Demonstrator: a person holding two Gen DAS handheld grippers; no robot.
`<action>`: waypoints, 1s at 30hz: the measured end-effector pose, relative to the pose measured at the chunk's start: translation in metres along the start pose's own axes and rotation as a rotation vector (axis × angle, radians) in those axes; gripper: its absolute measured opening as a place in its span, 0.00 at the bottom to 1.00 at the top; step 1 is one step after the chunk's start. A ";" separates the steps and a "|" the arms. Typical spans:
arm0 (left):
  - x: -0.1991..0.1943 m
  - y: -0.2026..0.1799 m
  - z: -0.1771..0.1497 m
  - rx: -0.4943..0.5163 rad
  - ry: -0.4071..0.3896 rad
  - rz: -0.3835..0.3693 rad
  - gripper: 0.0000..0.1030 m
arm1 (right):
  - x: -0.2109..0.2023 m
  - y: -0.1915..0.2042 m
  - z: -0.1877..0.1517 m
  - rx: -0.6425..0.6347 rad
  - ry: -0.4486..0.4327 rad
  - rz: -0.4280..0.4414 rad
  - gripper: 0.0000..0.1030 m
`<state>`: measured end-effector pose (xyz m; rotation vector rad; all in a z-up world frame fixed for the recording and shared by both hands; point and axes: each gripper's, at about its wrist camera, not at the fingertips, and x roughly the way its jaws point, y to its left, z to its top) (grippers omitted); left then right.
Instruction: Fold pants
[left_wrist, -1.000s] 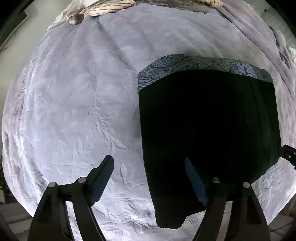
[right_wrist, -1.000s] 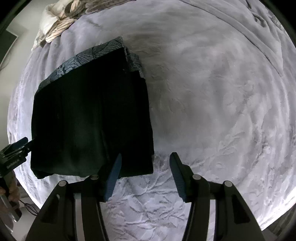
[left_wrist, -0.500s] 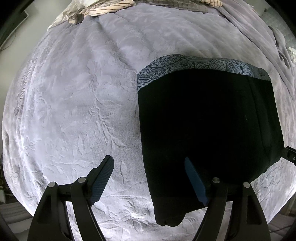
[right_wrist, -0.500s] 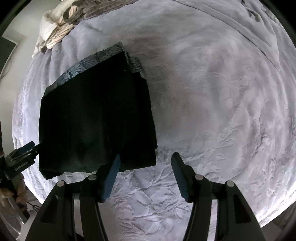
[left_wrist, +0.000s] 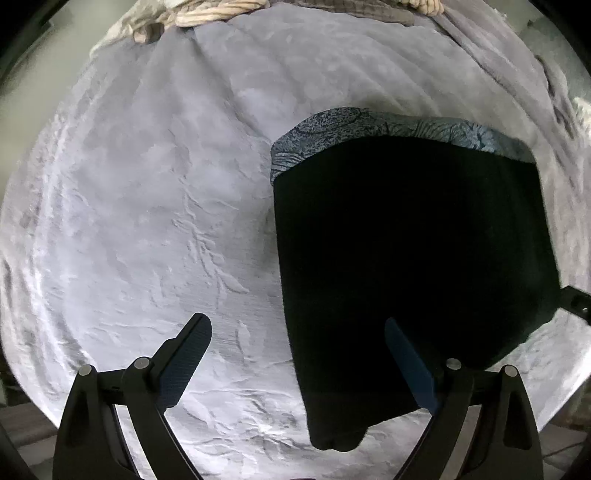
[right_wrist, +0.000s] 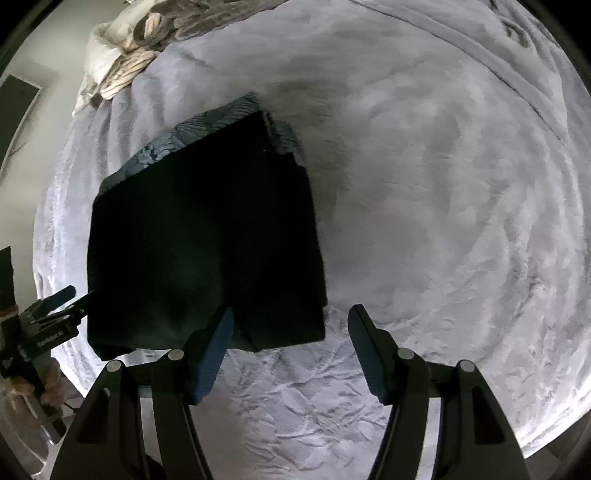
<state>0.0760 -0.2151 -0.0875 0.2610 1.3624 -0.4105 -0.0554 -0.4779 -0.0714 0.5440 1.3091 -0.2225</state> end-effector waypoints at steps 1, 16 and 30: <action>0.000 0.003 0.001 -0.018 0.007 -0.045 0.93 | 0.000 0.001 0.001 -0.005 0.000 0.009 0.71; 0.016 0.005 0.029 -0.062 0.060 -0.259 0.99 | 0.024 -0.004 0.031 -0.010 0.041 0.114 0.78; 0.052 -0.003 0.044 -0.098 0.106 -0.373 0.99 | 0.063 -0.023 0.064 -0.005 0.133 0.345 0.80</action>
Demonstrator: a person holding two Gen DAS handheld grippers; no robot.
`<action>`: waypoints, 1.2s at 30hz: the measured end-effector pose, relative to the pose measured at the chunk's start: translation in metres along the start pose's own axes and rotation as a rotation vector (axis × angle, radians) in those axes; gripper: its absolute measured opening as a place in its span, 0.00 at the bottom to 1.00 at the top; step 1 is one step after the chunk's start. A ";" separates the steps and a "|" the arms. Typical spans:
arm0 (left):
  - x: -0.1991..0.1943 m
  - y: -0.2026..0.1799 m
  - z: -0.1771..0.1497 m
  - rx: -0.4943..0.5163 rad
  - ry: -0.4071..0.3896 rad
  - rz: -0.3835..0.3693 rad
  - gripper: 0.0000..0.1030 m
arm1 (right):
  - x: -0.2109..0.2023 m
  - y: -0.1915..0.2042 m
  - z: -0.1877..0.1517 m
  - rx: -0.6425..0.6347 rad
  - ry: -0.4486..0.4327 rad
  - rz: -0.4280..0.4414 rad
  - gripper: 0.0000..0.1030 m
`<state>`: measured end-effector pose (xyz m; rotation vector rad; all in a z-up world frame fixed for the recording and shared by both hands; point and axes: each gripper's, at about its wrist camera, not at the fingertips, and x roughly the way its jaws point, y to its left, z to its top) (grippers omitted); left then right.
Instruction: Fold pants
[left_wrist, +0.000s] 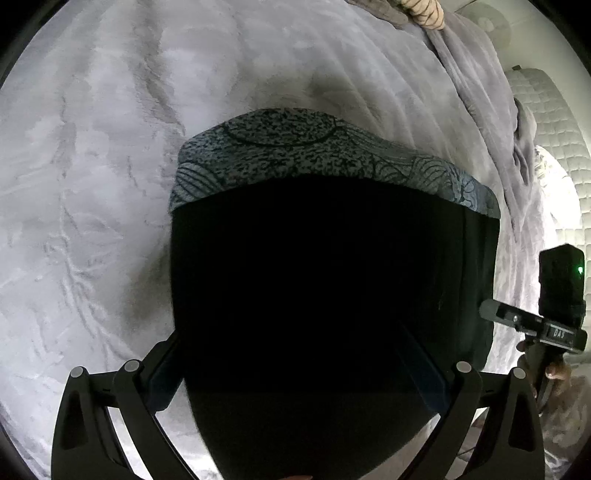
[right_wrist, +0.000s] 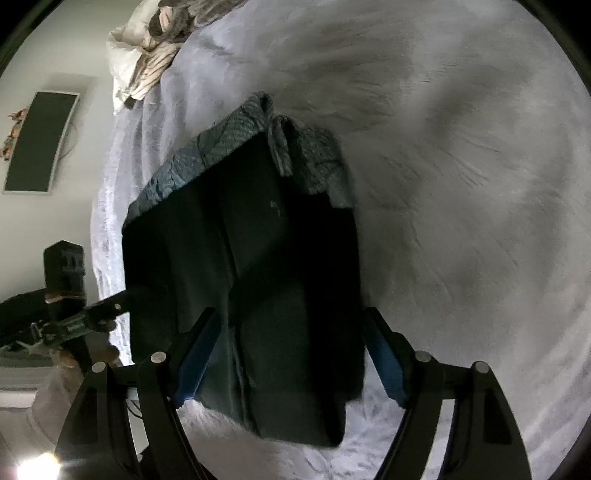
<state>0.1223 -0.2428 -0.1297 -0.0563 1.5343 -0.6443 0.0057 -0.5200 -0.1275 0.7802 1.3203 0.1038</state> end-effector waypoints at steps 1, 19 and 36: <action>0.002 0.001 0.001 -0.003 0.000 -0.008 0.99 | 0.001 -0.002 0.002 0.000 0.002 0.017 0.80; -0.025 0.005 -0.011 -0.023 -0.050 -0.090 0.62 | -0.002 -0.017 -0.007 0.198 -0.057 0.216 0.46; -0.129 0.044 -0.083 0.077 -0.033 -0.041 0.59 | -0.035 0.072 -0.107 0.206 -0.072 0.258 0.43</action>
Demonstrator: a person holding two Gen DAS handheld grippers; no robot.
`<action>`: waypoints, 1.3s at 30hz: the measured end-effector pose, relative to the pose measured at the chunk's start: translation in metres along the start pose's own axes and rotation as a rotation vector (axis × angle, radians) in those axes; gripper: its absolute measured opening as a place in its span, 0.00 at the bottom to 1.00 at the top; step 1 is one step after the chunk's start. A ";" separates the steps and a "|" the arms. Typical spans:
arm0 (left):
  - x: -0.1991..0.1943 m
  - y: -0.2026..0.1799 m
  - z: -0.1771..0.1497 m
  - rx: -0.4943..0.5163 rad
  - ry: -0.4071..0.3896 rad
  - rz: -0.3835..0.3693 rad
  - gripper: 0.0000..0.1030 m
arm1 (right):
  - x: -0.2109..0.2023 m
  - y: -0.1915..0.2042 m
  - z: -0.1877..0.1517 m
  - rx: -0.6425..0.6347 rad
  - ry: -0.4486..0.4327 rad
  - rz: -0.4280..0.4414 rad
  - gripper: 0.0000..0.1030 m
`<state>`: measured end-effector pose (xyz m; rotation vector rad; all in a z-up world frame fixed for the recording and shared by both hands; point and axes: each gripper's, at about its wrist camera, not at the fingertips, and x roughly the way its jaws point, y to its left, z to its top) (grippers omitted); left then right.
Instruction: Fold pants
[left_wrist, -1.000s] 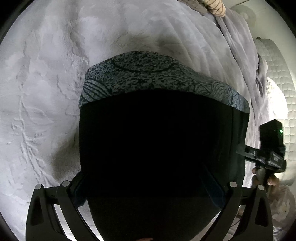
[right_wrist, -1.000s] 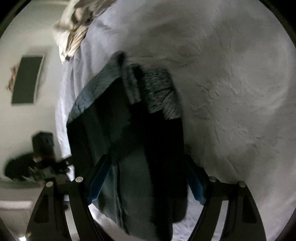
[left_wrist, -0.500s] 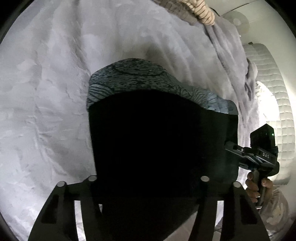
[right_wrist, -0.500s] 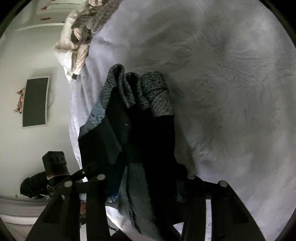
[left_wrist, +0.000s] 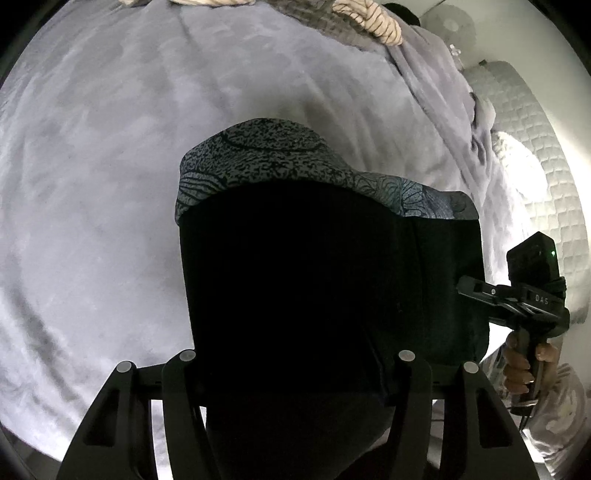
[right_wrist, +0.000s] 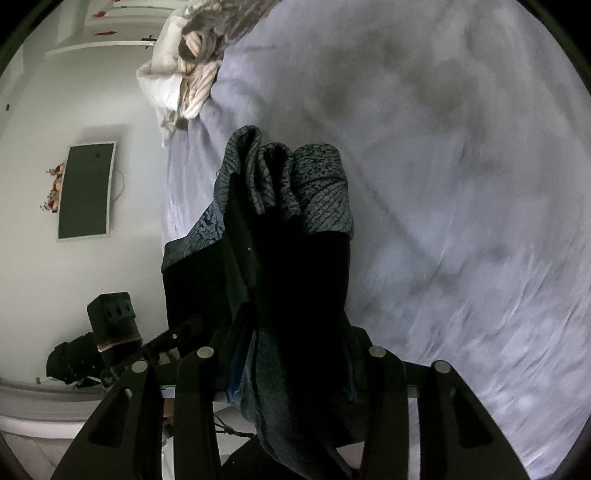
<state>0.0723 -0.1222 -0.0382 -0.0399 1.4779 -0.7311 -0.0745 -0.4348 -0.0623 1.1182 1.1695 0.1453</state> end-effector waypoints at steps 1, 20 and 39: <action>-0.001 0.004 -0.005 -0.005 0.006 0.001 0.59 | 0.004 0.001 -0.011 0.008 0.001 0.000 0.43; -0.030 0.053 -0.047 -0.025 -0.079 0.236 0.70 | 0.027 0.026 -0.054 -0.134 0.016 -0.528 0.55; 0.025 -0.002 -0.074 0.187 0.016 0.294 0.70 | 0.057 0.035 -0.096 -0.240 0.086 -0.586 0.27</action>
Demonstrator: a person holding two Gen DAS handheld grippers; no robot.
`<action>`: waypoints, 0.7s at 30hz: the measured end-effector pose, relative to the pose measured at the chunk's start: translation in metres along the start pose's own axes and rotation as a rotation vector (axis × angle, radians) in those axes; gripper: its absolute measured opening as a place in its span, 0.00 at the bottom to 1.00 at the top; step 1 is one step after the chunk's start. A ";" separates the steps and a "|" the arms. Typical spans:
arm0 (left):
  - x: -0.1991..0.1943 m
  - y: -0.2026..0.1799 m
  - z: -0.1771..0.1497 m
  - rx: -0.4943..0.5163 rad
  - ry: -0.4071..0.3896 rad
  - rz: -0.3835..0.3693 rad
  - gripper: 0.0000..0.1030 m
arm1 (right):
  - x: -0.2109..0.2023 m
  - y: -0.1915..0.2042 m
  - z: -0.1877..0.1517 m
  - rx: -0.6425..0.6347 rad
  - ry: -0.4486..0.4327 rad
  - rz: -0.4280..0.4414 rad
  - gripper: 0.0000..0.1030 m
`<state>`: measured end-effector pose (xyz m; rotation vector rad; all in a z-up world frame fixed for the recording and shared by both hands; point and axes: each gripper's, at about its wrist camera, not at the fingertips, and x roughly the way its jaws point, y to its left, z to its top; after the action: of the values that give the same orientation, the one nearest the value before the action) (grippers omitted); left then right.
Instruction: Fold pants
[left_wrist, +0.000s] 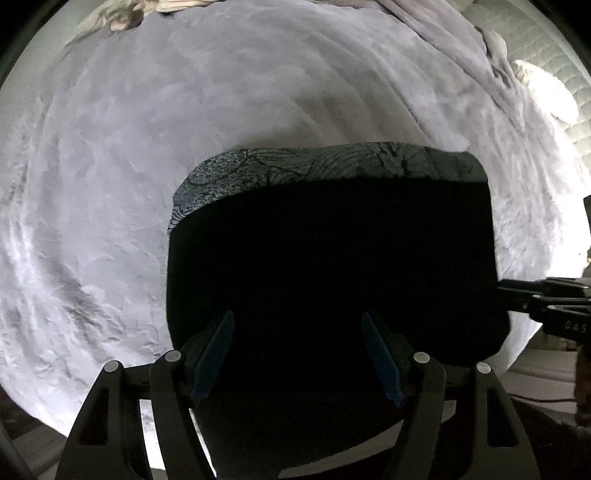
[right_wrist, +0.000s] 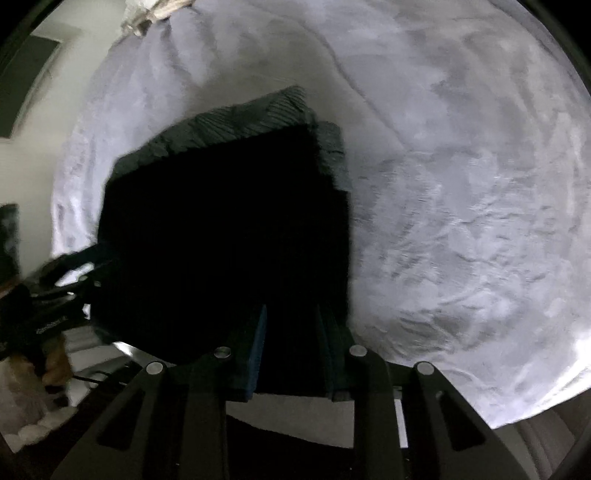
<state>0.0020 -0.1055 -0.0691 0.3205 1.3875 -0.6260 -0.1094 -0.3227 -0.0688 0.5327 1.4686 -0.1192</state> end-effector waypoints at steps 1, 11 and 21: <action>-0.003 0.002 -0.001 -0.005 -0.001 0.004 0.70 | -0.003 0.000 0.001 0.000 0.002 -0.005 0.27; -0.030 0.007 0.007 -0.078 -0.024 0.125 0.70 | -0.042 0.000 -0.001 0.041 -0.058 -0.035 0.48; -0.056 -0.001 0.007 -0.088 -0.066 0.197 0.84 | -0.055 0.042 0.017 -0.008 -0.095 -0.073 0.69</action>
<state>0.0037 -0.0975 -0.0133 0.3577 1.2975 -0.4086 -0.0841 -0.3060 -0.0042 0.4615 1.3954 -0.1938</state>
